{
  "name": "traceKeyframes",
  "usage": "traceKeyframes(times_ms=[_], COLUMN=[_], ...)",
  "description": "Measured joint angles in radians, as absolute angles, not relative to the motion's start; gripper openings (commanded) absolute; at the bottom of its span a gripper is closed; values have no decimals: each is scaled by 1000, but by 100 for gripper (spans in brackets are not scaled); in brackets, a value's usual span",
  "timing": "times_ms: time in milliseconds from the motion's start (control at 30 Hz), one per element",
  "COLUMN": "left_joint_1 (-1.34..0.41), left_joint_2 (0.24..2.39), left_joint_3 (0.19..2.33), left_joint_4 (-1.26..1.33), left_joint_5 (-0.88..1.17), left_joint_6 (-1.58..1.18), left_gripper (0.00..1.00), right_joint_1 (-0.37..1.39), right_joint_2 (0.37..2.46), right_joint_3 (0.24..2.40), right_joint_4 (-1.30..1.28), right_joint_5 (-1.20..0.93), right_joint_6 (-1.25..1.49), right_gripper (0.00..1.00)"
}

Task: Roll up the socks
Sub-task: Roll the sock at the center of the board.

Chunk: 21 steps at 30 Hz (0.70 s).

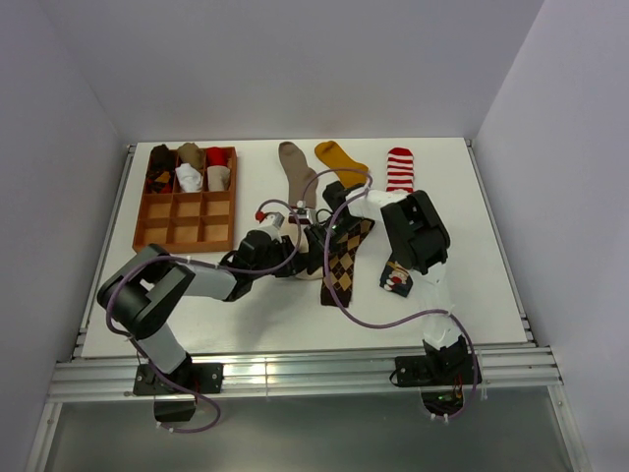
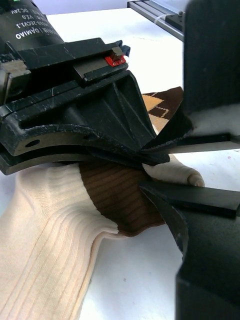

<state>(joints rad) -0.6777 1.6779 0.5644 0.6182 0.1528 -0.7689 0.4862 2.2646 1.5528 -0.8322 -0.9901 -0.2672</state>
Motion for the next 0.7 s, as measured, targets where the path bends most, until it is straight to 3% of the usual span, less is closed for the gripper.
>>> traceKeyframes(times_ms=[133,400,533,700], left_joint_1=[-680,-683,-683,-682], left_joint_2=[1691,1688,1677,1657], left_joint_3=[581,534,481,408], left_joint_4=[615,677,728,784], left_joint_5=[154,143,143,145], left_joint_6=[-778,-830,-837,-835], left_gripper=[26,25,37,43], right_joint_1=[478,483,496,503], right_joint_2=[2265,2265,2265,2265], right_joint_3=[1554,1554,1552,1552], right_joint_4=[-835,-838,-845,-868], right_joint_5=[-983,-976,-977,-981], right_joint_6=[-258,-251,-252,-264], right_gripper=[2,2,2,2])
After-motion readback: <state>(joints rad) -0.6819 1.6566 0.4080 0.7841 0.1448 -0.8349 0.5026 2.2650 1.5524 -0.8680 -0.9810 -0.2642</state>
